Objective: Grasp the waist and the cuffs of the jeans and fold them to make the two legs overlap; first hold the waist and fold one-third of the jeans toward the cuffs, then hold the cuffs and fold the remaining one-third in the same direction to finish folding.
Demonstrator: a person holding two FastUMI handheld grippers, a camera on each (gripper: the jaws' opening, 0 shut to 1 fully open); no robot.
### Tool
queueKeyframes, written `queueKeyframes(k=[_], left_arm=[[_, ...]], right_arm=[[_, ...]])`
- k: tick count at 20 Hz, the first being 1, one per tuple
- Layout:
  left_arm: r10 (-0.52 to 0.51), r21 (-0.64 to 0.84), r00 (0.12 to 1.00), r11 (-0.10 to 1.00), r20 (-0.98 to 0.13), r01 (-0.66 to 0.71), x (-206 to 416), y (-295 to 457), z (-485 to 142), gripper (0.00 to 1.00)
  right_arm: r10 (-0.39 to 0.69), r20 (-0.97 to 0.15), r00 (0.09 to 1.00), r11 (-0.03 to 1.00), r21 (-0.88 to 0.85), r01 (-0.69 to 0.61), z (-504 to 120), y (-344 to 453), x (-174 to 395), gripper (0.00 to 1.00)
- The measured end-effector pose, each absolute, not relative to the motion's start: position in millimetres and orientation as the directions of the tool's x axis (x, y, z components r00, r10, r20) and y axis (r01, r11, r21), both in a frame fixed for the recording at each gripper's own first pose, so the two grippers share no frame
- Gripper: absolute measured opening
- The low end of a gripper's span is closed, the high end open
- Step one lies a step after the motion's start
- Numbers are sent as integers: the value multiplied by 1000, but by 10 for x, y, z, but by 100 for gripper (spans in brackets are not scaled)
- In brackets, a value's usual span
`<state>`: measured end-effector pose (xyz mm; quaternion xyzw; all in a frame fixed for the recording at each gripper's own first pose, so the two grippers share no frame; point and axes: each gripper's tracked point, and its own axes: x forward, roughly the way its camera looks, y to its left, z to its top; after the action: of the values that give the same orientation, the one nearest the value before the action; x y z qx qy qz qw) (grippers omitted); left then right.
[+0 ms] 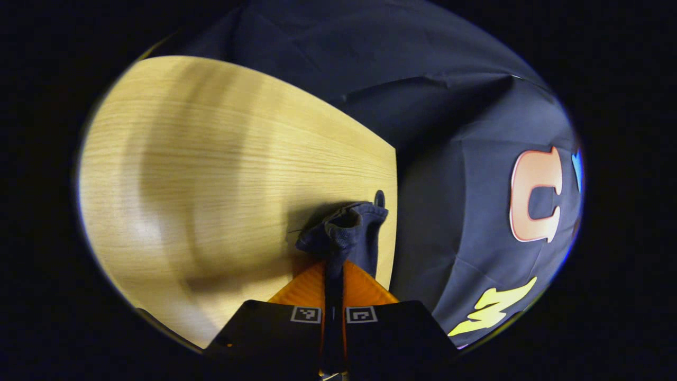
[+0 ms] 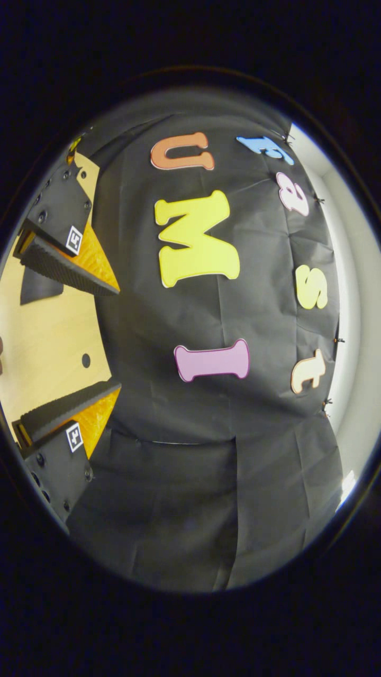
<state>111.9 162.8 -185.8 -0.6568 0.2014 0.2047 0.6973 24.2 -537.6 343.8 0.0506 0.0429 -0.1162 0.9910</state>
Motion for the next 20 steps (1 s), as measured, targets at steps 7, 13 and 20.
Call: queueKeyframes(k=[7, 13, 20], left_arm=[[66, -747, 855, 454, -515, -486, 1117, 1425, -1215, 3], [16, -681, 926, 673, -376, -288, 1184, 854, -359, 3], [-109, -568, 945, 818, -308, -91, 1398, -76, 11, 3]], right_arm=[[-202, -96, 975, 972, 99, 211, 3458, -5306, 232, 99], [-201, -124, 972, 971, 109, 214, 3340, -5330, 166, 99], [-248, -130, 960, 957, 119, 263, 3292, -5575, -51, 99]])
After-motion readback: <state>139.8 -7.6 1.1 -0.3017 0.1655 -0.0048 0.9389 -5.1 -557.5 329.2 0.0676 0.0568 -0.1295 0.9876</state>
